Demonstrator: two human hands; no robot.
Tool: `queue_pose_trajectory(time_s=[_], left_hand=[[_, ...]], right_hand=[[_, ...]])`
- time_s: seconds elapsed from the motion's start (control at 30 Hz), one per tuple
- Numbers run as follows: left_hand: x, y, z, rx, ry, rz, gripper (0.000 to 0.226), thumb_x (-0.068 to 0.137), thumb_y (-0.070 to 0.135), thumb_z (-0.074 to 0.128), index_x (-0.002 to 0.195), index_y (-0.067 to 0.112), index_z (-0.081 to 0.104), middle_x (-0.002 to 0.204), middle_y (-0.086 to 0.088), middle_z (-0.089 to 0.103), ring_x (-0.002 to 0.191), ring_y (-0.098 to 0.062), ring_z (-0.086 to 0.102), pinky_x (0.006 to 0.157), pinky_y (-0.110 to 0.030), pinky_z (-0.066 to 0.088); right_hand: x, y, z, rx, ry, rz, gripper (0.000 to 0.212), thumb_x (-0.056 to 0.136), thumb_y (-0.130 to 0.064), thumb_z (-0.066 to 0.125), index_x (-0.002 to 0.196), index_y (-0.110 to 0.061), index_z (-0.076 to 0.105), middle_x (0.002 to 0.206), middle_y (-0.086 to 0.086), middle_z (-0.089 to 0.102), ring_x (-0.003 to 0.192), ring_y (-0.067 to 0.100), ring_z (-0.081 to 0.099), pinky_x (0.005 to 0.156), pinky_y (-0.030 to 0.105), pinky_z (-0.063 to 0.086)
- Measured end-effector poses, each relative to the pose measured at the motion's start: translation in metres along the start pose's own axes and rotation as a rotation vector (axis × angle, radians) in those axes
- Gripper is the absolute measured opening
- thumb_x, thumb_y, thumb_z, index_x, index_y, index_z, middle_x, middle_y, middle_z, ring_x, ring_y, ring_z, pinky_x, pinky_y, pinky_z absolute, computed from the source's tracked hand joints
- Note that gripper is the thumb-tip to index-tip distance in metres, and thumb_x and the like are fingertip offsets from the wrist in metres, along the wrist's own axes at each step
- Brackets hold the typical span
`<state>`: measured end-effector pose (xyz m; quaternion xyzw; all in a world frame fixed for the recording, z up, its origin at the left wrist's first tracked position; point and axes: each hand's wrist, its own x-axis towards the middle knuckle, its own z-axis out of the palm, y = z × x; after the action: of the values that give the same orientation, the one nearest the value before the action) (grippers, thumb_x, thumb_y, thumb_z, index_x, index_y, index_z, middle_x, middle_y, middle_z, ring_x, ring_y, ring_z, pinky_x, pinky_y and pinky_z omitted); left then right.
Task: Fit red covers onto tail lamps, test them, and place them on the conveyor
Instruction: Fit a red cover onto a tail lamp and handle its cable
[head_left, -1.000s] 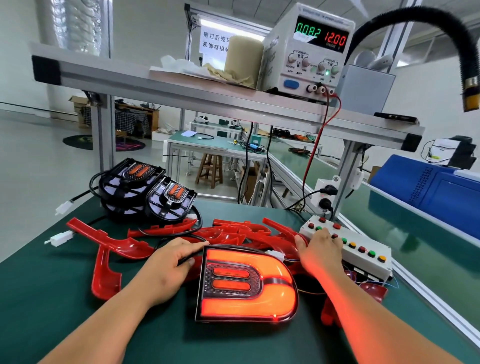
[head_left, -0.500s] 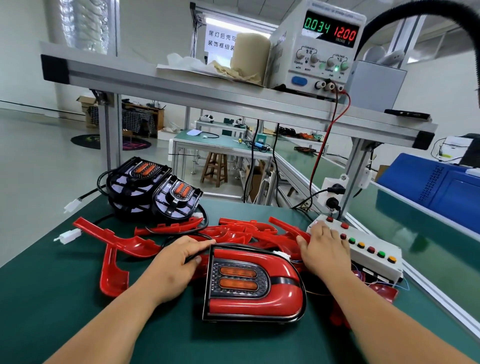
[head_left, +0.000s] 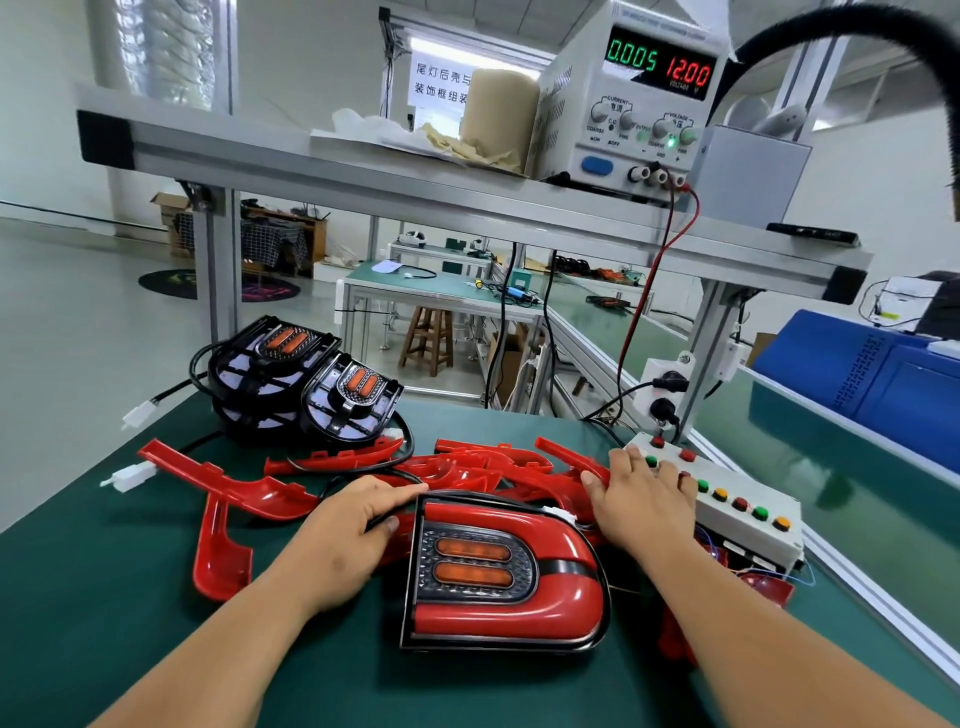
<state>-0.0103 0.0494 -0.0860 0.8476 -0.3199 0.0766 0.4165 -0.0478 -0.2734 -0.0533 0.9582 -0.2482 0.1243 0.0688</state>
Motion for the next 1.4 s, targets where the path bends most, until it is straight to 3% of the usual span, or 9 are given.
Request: queue_pose_trajectory(time_s=[0.47, 0.73, 0.97, 1.2, 1.4], left_hand=[[-0.001, 0.002, -0.003, 0.008, 0.007, -0.001, 0.049, 0.098, 0.008, 0.054, 0.131, 0.044, 0.053, 0.112, 0.020, 0.055, 0.110, 0.004, 0.051, 0.086, 0.003, 0.031], [0.000, 0.003, -0.002, 0.011, 0.009, 0.002, 0.048, 0.097, 0.006, 0.054, 0.133, 0.037, 0.055, 0.113, 0.016, 0.057, 0.111, 0.002, 0.051, 0.088, 0.002, 0.029], [0.000, 0.002, -0.002, 0.010, 0.000, 0.003, 0.047, 0.097, 0.005, 0.054, 0.133, 0.035, 0.056, 0.114, 0.017, 0.056, 0.112, 0.002, 0.051, 0.090, 0.001, 0.028], [-0.001, 0.004, -0.002, 0.017, 0.001, -0.002, 0.044, 0.096, 0.003, 0.055, 0.133, 0.028, 0.059, 0.115, 0.015, 0.057, 0.113, -0.002, 0.053, 0.093, -0.005, 0.029], [-0.002, 0.004, -0.003, 0.002, 0.004, -0.005, 0.042, 0.096, 0.002, 0.056, 0.131, 0.024, 0.061, 0.114, 0.017, 0.058, 0.113, -0.002, 0.054, 0.091, 0.001, 0.030]], right_hand=[[-0.002, 0.001, -0.003, -0.011, 0.010, -0.004, 0.068, 0.091, -0.071, 0.017, 0.129, -0.022, 0.045, 0.139, 0.005, 0.050, 0.124, 0.033, 0.042, 0.100, 0.049, 0.026], [-0.002, 0.001, -0.001, 0.027, 0.011, 0.009, 0.068, 0.092, -0.070, 0.017, 0.131, -0.020, 0.042, 0.142, 0.006, 0.048, 0.127, 0.034, 0.039, 0.104, 0.050, 0.025], [-0.008, 0.013, -0.005, 0.149, 0.012, -0.048, 0.055, 0.094, -0.064, 0.023, 0.129, -0.025, 0.041, 0.146, 0.001, 0.042, 0.131, 0.030, 0.037, 0.107, 0.052, 0.027], [-0.027, 0.047, -0.014, 0.077, 0.114, 0.123, 0.052, 0.096, -0.056, 0.025, 0.135, -0.023, 0.038, 0.145, 0.008, 0.045, 0.127, 0.033, 0.044, 0.103, 0.050, 0.027], [-0.033, 0.064, -0.015, 0.016, 0.050, 0.231, 0.059, 0.094, -0.063, 0.019, 0.135, -0.025, 0.037, 0.143, 0.012, 0.041, 0.118, 0.040, 0.048, 0.098, 0.049, 0.026]])
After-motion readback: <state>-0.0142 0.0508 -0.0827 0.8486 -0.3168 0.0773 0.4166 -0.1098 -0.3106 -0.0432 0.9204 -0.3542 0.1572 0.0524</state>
